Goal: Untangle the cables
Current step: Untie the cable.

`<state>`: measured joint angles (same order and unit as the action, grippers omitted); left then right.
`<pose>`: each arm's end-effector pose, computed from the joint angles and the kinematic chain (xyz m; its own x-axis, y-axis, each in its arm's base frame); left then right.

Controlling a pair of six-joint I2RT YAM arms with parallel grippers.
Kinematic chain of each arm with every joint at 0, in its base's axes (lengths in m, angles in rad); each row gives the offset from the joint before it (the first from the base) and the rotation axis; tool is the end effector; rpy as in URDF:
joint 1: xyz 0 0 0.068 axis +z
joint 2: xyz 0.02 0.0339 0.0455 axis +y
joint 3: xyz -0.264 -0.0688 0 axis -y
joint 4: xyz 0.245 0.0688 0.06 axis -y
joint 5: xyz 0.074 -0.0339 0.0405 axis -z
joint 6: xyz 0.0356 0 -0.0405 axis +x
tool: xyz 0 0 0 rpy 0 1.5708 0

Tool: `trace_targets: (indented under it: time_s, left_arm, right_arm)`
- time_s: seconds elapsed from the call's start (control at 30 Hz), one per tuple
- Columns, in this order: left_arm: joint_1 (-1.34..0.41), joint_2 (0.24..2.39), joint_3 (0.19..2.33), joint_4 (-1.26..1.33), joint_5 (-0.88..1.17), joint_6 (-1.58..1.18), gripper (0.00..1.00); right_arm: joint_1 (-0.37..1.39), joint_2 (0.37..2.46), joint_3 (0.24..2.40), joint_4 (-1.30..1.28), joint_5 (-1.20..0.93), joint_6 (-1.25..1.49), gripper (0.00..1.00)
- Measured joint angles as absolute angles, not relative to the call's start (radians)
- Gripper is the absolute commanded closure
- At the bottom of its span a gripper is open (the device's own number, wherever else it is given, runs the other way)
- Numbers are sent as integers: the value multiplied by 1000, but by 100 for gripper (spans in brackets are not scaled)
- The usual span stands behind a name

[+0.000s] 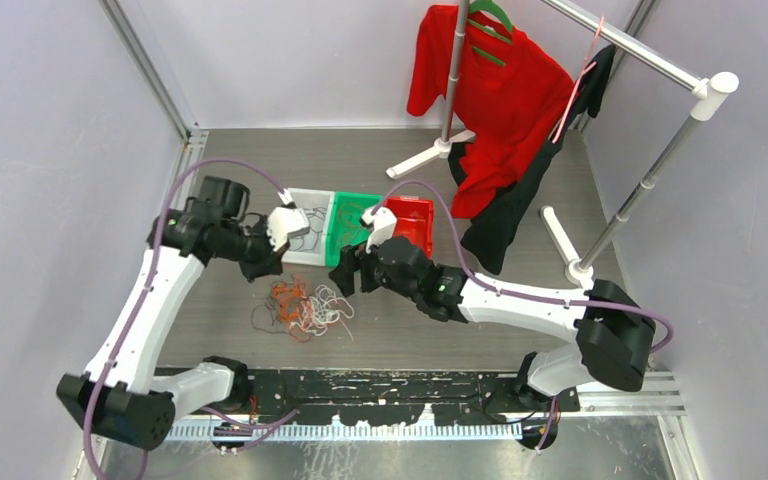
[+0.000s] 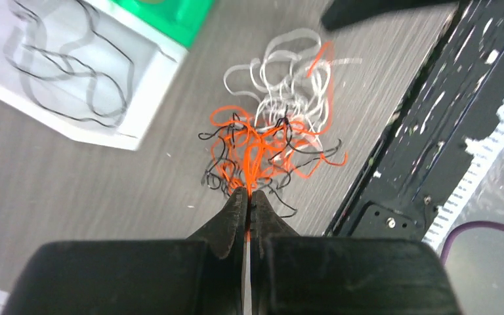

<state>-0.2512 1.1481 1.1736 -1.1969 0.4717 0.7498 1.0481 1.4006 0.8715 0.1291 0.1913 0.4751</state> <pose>0.1860 -0.0644 0.3231 -0.3855 0.7257 -0.5699 0.8954 0.4432 -0.0414 0.1643 0.2717 0.2594 -0.5220 -0.0065 -0.8529 -0.5898 0.7251 0.3555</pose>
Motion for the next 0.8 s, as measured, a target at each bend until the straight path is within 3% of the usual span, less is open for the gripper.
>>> trace_targets:
  time_s: [0.2,0.57,0.8]
  left_arm:
    - [-251,1062,1352,-1268,546,650,100]
    - [-251,1029,1493,-1269,615,456,100]
    - [-251,1030,1507,-1270,642,406,100]
  right_arm:
    - [1087,1399,863,301,114,399,17]
    - [1128,1370,846,454,5,337,16]
    - [1168,1423,940,493,39,303,25]
